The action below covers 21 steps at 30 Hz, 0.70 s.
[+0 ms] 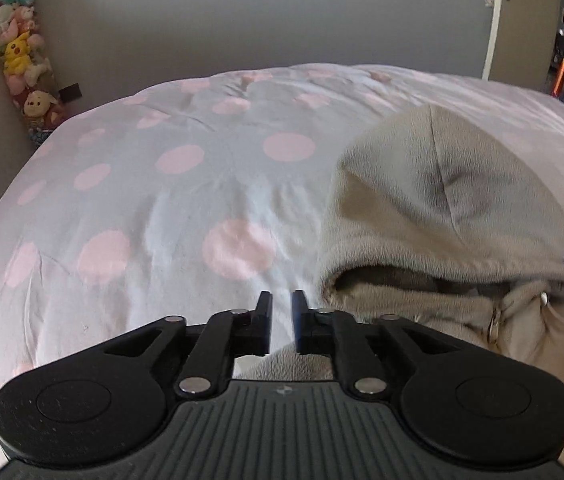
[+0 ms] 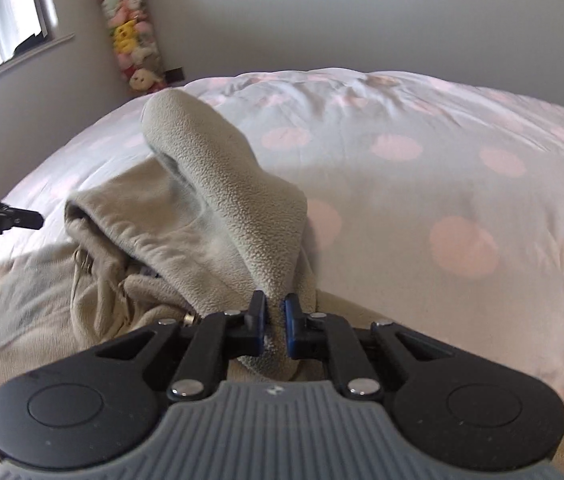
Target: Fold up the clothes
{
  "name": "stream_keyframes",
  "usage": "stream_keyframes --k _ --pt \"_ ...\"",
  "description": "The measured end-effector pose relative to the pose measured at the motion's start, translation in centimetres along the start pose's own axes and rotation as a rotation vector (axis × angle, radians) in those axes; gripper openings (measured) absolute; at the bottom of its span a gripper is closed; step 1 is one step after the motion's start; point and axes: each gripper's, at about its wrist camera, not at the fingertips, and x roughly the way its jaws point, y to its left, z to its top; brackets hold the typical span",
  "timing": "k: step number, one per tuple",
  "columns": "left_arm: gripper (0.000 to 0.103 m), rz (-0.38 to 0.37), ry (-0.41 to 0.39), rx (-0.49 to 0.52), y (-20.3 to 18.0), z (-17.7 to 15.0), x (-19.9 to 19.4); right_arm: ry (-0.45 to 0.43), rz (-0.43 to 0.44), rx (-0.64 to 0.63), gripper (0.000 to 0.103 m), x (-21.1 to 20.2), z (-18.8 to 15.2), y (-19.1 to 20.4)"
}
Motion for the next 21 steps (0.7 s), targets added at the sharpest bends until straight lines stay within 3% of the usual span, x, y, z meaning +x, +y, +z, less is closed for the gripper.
stream_keyframes --k 1,3,5,8,10,11,12,14,15,16,21 --pt "0.044 -0.017 -0.007 -0.015 0.1 0.7 0.0 0.002 -0.004 0.010 0.021 0.0 0.4 0.0" --pt "0.056 -0.015 -0.033 -0.024 -0.2 2.1 0.4 0.003 -0.018 0.004 0.026 0.0 1.5 0.2" --pt "0.056 0.012 -0.025 -0.015 -1.0 3.3 1.6 0.001 -0.031 -0.024 0.039 0.5 3.0 0.6" --pt "0.056 0.028 0.008 -0.027 -1.6 4.3 4.1 -0.013 -0.056 -0.069 0.045 1.5 5.6 1.2" --pt "0.056 0.034 0.046 -0.047 -1.7 4.4 5.7 -0.018 -0.063 -0.071 0.058 2.3 7.2 1.4" --pt "0.056 0.034 0.061 -0.053 -1.8 4.2 6.3 -0.026 -0.059 -0.063 0.058 2.7 7.9 1.5" --pt "0.055 0.035 0.077 -0.060 -1.8 4.0 6.9 -0.030 -0.045 -0.053 0.058 3.0 8.6 1.5" --pt "0.039 0.004 0.119 -0.063 -1.8 3.2 7.8 -0.034 -0.013 -0.044 0.058 3.6 9.8 2.1" --pt "0.023 -0.016 0.145 -0.066 -1.8 2.9 8.2 -0.037 -0.005 -0.053 0.058 3.8 10.2 2.7" --pt "0.015 -0.029 0.176 -0.079 -1.9 2.4 8.6 -0.037 -0.003 -0.066 0.058 4.2 10.6 3.2" --pt "0.012 0.055 0.185 0.041 -4.2 2.0 8.3 -0.016 -0.001 -0.157 0.058 6.4 12.1 6.3"
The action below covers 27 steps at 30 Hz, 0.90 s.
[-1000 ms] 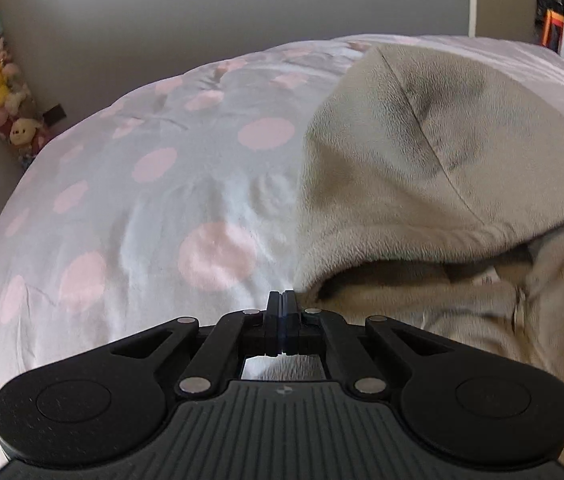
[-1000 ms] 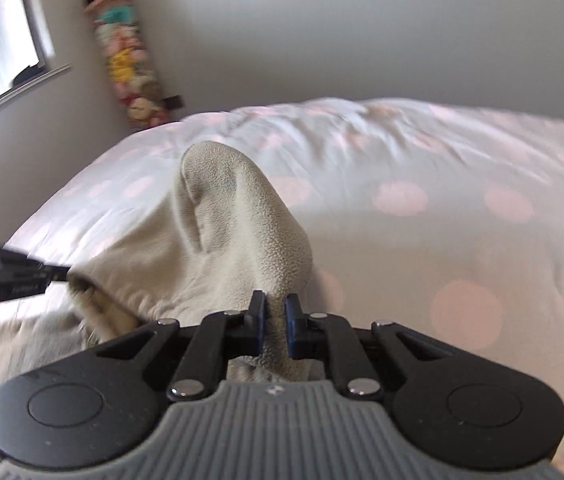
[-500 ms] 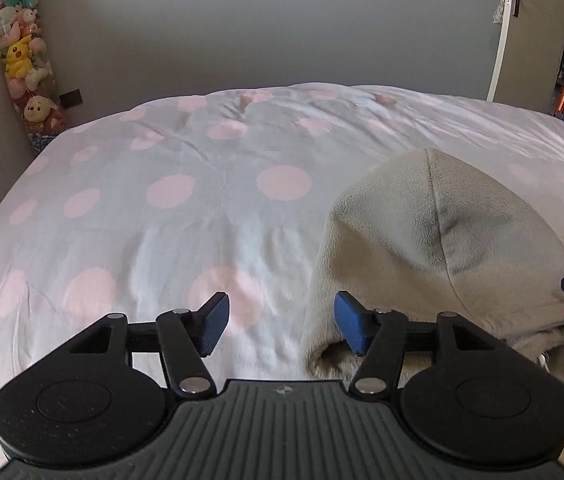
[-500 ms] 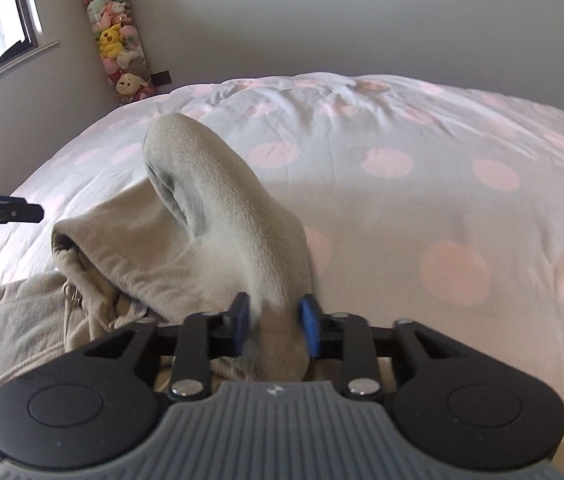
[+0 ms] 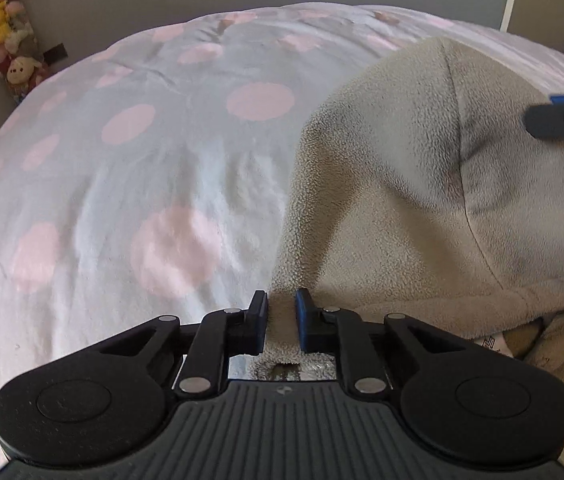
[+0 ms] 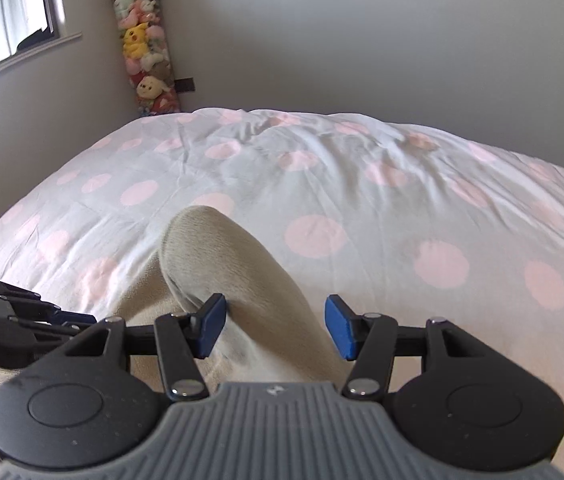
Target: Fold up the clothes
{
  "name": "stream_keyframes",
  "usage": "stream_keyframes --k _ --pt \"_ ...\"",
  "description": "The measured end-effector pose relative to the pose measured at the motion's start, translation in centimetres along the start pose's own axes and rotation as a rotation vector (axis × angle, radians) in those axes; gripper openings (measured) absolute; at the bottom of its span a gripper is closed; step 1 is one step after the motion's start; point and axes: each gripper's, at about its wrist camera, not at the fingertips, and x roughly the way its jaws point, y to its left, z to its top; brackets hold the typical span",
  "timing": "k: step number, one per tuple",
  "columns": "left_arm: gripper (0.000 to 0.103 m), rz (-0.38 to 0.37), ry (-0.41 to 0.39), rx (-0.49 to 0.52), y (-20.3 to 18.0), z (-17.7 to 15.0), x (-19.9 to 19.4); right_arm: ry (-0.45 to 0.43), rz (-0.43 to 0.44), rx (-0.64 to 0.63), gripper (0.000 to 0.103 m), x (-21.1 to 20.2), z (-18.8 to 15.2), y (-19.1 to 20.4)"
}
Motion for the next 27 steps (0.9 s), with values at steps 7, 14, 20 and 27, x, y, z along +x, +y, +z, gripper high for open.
stream_keyframes --k 7,14,20,27 --pt "0.010 0.051 -0.026 0.032 -1.3 -1.0 -0.2 0.039 -0.070 -0.237 0.072 3.7 2.9 4.5" --pt "0.010 0.014 -0.060 -0.007 -0.5 -1.8 0.1 0.082 -0.128 -0.401 0.076 6.1 4.9 5.9" --pt "0.010 -0.017 -0.063 -0.019 0.0 -1.8 0.5 0.139 -0.055 -0.302 0.031 7.3 5.5 5.1" --pt "0.010 -0.002 -0.078 -0.006 -0.3 -1.7 0.2 0.097 -0.007 -0.383 0.014 3.6 3.8 6.7"
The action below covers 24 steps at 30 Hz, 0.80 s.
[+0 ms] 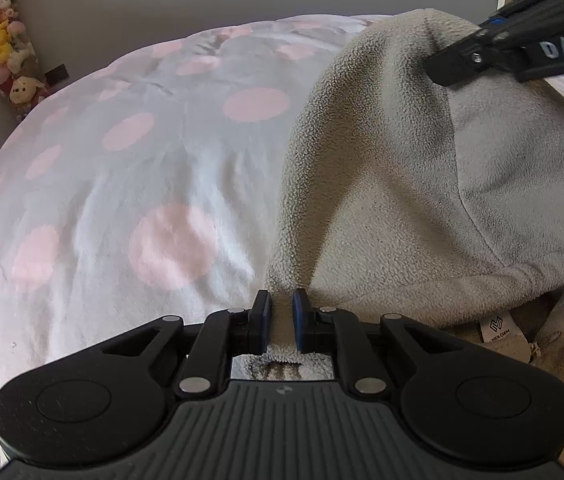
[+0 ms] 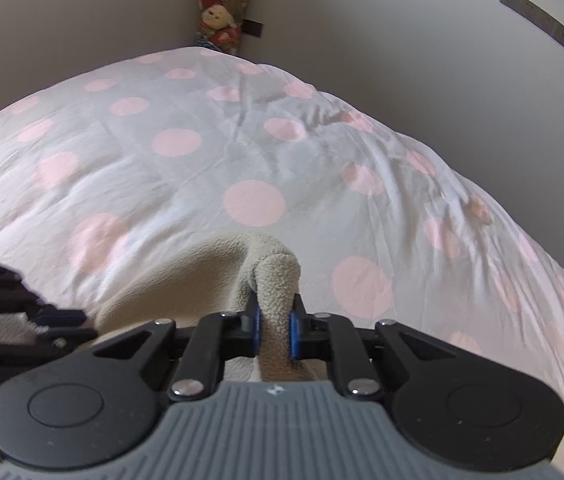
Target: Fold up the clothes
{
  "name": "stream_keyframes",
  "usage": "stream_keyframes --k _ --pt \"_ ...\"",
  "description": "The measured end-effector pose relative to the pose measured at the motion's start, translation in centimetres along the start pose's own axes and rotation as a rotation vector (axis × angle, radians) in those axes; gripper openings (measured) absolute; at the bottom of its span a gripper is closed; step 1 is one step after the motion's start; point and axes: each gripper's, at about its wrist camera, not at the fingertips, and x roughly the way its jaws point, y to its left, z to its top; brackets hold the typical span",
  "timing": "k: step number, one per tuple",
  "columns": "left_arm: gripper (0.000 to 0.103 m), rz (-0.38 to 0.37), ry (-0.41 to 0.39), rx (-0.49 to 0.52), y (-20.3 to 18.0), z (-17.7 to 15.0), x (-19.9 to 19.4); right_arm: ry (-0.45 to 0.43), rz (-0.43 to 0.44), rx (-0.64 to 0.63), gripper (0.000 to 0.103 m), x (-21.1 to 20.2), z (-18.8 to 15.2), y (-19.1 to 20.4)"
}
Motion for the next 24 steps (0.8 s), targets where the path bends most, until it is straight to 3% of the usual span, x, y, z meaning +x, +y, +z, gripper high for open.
stream_keyframes --k 5,9,14,21,24 --pt "0.012 0.002 -0.056 -0.052 1.0 -0.5 -1.9 -0.116 0.058 -0.061 0.014 -6.0 -1.7 1.6" --pt "0.018 -0.072 -0.116 -0.104 3.1 -2.3 -6.3 -0.208 0.079 -0.126 0.014 -10.9 -4.6 3.4" --pt "0.022 -0.089 -0.102 -0.113 5.3 -5.8 -11.7 -0.285 0.095 -0.215 0.014 -15.7 -10.1 6.7" --pt "0.027 -0.100 -0.065 -0.146 5.4 -10.7 -16.1 -0.287 0.099 -0.390 0.014 -17.8 -18.1 13.4" --pt "0.027 -0.131 -0.052 -0.180 4.7 -12.2 -16.8 -0.261 0.102 -0.396 0.014 -17.6 -20.5 15.0"
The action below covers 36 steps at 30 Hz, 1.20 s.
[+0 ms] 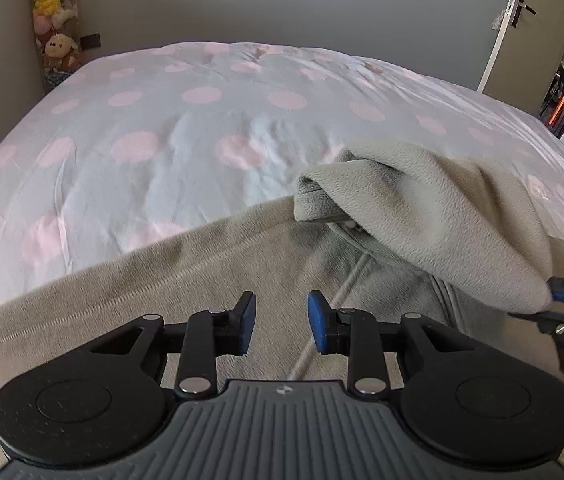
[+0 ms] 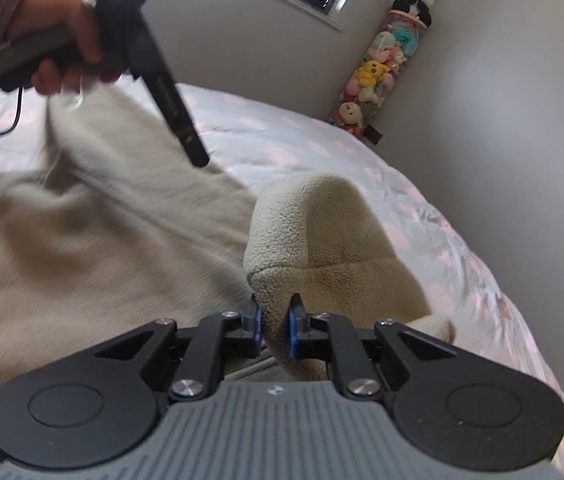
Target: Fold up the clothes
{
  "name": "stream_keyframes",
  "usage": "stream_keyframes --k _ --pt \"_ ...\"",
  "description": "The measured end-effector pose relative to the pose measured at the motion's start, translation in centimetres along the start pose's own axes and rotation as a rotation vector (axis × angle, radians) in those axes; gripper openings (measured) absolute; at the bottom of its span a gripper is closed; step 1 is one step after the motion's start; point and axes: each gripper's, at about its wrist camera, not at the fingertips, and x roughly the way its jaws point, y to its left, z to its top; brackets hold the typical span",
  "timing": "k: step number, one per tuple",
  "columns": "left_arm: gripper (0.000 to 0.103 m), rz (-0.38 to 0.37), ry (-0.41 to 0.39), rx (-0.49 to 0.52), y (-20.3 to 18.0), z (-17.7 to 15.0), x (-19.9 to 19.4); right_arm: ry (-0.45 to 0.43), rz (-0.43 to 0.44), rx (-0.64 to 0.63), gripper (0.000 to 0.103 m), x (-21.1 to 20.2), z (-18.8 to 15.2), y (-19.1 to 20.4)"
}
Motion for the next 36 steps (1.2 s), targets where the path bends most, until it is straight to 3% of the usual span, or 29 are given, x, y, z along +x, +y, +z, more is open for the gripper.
stream_keyframes --k 5,8,12,14,17,21,25,26,32,36 --pt "0.027 -0.033 0.028 -0.012 -1.2 -2.4 -0.2 0.101 0.002 0.010 0.014 0.6 -3.3 3.3" --pt "0.027 -0.034 0.048 -0.037 -1.7 -3.1 0.7 0.151 -0.005 0.052 0.024 1.1 -4.9 4.5" --pt "0.027 -0.049 0.034 -0.060 -1.8 -3.3 0.7 0.125 -0.009 0.195 0.046 -1.0 -5.6 3.9" --pt "0.027 -0.050 0.005 -0.051 -1.8 -3.0 0.5 0.080 -0.016 0.289 0.046 -3.1 -5.7 2.9" --pt "0.027 -0.039 -0.022 -0.076 -1.3 -2.0 0.9 0.045 -0.062 0.470 0.046 -5.4 -6.2 0.0" --pt "0.030 -0.056 -0.037 -0.187 -0.1 -0.4 2.6 0.050 -0.157 0.804 0.048 -5.5 -7.6 -6.2" --pt "0.038 -0.108 -0.027 -0.346 1.5 1.0 5.2 0.007 -0.176 1.125 0.066 -4.1 -9.9 -12.2" --pt "0.038 -0.118 -0.022 -0.384 2.0 1.3 5.9 -0.005 -0.175 1.204 0.066 -3.6 -10.5 -13.6" --pt "0.038 -0.186 0.033 -0.531 3.8 1.8 9.4 0.041 -0.026 1.605 0.065 1.8 -14.4 -18.1" --pt "0.038 -0.204 0.033 -0.530 3.8 1.7 10.3 0.041 0.049 1.745 0.052 3.7 -16.8 -18.1"
